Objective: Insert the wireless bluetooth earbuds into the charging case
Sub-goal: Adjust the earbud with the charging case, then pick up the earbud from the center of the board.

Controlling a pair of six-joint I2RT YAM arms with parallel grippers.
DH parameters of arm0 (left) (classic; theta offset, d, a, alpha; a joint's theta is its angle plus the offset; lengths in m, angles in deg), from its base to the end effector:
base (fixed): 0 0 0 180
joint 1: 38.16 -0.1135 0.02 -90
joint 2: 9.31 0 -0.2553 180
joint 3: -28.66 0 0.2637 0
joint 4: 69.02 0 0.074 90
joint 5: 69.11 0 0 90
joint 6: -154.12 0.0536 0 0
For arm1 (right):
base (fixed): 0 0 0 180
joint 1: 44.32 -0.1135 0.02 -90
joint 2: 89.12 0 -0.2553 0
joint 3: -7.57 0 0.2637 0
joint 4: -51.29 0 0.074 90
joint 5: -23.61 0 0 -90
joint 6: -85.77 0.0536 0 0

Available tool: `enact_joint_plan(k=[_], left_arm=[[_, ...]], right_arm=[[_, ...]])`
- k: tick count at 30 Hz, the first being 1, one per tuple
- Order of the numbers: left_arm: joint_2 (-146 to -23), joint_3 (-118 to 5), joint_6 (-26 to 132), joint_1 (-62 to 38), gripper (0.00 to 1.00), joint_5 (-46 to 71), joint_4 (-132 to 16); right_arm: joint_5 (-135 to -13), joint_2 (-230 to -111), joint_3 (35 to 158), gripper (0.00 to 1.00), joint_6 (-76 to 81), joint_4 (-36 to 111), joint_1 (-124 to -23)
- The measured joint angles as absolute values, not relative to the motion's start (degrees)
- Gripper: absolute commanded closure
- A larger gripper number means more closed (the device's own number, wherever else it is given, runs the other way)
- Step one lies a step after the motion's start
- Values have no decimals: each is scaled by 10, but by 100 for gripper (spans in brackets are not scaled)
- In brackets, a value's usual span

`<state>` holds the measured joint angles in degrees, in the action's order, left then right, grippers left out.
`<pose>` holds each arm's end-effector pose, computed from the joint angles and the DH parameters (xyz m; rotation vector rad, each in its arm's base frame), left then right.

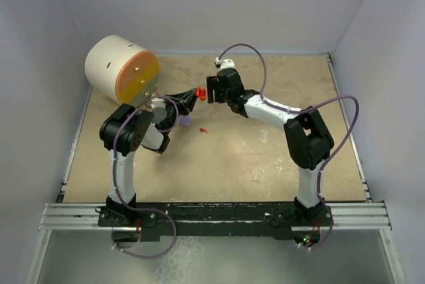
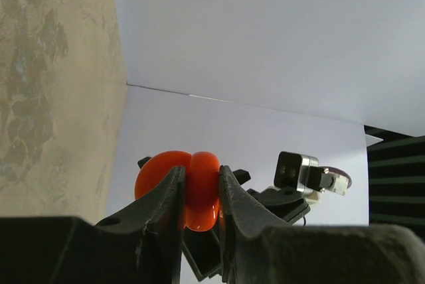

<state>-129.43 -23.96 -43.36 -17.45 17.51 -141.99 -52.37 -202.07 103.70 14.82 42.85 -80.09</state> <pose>0.3505 -0.1359 0.1029 -1.1805 1.3332 -1.7845 0.4019 0.2735 0.2185 -0.1373 2.0120 0.3672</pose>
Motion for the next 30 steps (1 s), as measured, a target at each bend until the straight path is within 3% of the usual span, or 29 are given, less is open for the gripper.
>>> enact_joint_plan(k=[12, 30], left_arm=[[-1281, -211, -448, -214, 100, 139, -1420], [-1179, -73, -450, -268, 100, 81, -1423]], right_arm=[[-542, -1890, 930, 36, 125, 450, -808], [-516, -1962, 933, 51, 94, 410, -927]])
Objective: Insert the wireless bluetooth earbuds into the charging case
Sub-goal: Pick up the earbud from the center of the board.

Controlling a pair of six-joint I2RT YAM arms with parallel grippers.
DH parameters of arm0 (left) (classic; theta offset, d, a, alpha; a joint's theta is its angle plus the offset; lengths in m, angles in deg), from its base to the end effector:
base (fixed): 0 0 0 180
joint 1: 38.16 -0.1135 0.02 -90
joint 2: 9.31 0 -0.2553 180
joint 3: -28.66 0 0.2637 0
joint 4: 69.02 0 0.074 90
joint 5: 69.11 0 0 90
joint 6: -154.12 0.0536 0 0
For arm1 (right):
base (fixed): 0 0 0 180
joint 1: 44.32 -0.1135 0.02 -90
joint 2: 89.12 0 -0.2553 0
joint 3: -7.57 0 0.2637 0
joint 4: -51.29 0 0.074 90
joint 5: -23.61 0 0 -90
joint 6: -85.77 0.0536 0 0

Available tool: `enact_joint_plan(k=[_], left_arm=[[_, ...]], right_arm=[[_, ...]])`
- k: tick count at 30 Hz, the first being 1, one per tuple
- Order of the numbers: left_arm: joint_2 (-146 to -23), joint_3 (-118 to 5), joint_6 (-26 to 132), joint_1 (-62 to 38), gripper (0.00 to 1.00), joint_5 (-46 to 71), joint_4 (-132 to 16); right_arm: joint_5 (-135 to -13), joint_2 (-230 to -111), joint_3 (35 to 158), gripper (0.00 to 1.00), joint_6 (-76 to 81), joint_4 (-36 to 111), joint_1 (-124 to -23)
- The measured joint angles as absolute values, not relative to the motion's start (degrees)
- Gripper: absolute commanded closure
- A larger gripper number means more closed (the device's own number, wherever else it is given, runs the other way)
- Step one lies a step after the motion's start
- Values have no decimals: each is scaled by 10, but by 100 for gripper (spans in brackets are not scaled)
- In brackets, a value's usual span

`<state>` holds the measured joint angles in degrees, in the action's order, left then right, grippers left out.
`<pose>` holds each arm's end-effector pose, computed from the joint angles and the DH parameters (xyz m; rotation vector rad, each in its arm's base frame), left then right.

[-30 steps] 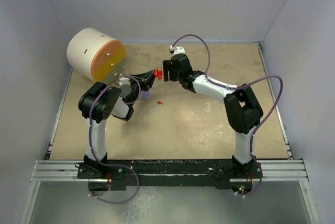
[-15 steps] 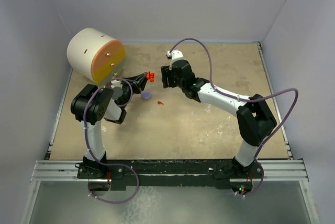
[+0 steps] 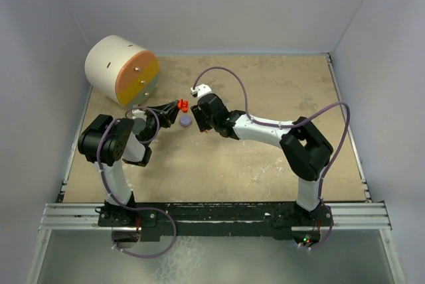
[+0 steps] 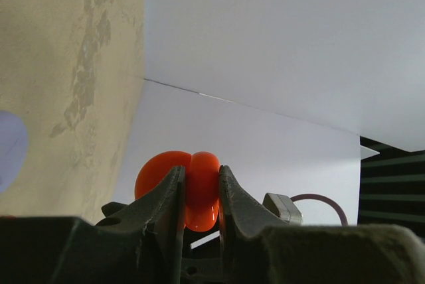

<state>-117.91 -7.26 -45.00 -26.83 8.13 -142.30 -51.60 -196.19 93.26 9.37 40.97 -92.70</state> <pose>0.2979 -0.0718 0.1050 -1.2712 1.3897 -1.7455 0.3075 0.3255 0.1953 -0.4873 2.0695 0.3730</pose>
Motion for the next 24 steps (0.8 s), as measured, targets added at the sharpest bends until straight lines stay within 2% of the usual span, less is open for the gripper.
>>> enact_joint_plan(k=[7, 24], left_arm=[[-1177, -63, -463, -281, 100, 59, -1423], [-1177, -52, -469, -303, 100, 37, -1424]], right_arm=[[-495, -1986, 949, 57, 74, 396, -940], [-495, -2034, 1025, 54, 58, 316, -946]])
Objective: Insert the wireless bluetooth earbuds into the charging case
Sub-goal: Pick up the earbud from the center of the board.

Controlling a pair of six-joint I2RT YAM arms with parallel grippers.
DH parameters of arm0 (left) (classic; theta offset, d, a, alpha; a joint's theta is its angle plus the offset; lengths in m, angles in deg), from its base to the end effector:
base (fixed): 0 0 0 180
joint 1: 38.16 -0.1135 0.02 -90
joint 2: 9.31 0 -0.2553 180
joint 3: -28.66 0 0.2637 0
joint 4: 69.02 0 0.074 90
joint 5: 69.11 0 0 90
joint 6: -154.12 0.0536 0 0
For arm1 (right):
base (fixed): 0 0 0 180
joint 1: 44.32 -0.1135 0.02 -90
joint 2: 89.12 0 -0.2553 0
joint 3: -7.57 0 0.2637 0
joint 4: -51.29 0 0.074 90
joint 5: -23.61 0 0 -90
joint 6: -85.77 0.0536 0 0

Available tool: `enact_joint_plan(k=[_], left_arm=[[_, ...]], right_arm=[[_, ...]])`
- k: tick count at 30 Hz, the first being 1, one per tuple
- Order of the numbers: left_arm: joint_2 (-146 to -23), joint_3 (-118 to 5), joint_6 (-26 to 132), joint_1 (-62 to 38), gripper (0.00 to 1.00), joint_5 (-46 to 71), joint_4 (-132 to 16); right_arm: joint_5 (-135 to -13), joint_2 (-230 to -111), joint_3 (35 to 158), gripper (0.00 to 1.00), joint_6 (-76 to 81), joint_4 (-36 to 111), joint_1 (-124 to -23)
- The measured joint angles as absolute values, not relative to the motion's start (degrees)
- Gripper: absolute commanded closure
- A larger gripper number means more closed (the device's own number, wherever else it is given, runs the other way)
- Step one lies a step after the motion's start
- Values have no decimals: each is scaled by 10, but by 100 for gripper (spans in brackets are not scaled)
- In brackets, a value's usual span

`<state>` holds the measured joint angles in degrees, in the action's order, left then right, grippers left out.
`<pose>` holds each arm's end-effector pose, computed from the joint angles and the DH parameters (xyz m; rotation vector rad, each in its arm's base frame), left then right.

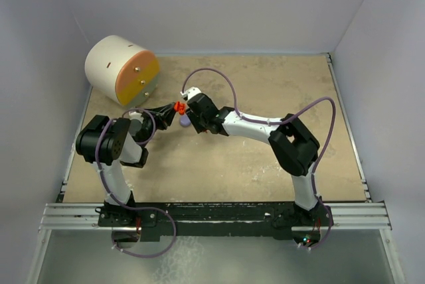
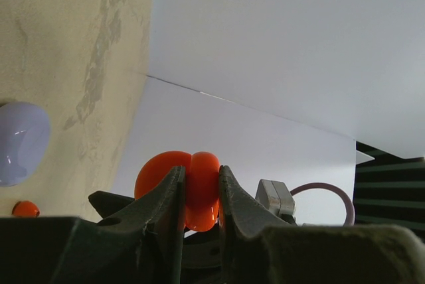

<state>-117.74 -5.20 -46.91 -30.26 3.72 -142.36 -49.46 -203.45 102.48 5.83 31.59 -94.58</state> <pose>0.2911 -0.0564 0.0988 -1.3239 1.4118 -1.7609 0.3132 0.3523 0.1794 -0.6165 2.1430 0.2454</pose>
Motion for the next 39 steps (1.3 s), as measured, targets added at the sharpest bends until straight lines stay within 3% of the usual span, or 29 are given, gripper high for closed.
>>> enact_joint_plan(k=[39], left_arm=[[-1177, -43, -473, -322, 100, 30, -1424]], right_arm=[[-553, -2088, 1043, 55, 64, 293, -946]])
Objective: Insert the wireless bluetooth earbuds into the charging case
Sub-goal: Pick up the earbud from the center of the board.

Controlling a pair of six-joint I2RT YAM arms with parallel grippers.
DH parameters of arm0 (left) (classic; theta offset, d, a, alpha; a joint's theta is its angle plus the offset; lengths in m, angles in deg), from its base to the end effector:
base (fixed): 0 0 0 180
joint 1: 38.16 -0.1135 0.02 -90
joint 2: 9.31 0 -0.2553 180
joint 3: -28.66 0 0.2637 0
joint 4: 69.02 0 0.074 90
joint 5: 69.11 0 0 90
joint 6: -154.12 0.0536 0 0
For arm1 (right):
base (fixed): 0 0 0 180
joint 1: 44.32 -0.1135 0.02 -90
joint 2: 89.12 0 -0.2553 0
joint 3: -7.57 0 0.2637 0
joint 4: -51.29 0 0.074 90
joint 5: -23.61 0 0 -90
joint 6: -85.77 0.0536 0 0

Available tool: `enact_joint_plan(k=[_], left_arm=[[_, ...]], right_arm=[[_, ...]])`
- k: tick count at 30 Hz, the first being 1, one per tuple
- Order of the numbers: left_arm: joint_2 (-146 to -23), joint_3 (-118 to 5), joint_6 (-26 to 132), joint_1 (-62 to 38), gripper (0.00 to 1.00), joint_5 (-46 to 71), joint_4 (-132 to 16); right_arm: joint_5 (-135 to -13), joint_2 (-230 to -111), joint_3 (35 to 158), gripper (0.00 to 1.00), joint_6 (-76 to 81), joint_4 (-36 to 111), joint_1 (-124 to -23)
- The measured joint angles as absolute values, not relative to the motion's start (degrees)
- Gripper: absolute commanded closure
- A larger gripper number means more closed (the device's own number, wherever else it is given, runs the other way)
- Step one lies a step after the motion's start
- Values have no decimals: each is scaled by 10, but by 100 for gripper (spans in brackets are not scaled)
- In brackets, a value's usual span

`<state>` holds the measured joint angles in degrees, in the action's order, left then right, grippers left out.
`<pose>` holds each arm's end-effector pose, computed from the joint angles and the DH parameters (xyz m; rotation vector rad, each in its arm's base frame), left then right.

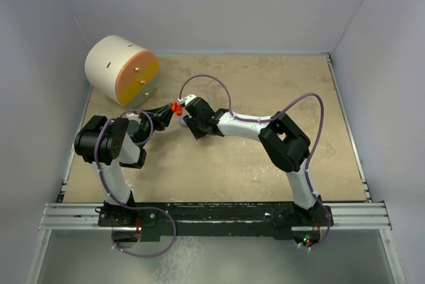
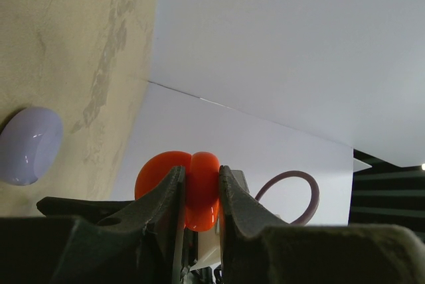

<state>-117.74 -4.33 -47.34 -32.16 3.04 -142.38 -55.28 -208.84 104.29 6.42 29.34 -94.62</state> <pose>0.2886 -0.0469 0.0959 -1.3558 1.3982 -1.7442 0.3139 0.3619 0.1427 -0.7091 2.2470 0.2979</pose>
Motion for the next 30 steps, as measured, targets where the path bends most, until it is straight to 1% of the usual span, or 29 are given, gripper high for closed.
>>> enact_joint_plan(k=[30], left_arm=[[-1177, -38, -473, -325, 100, 28, -1424]], right_arm=[[-561, -2088, 1043, 60, 83, 290, -946]])
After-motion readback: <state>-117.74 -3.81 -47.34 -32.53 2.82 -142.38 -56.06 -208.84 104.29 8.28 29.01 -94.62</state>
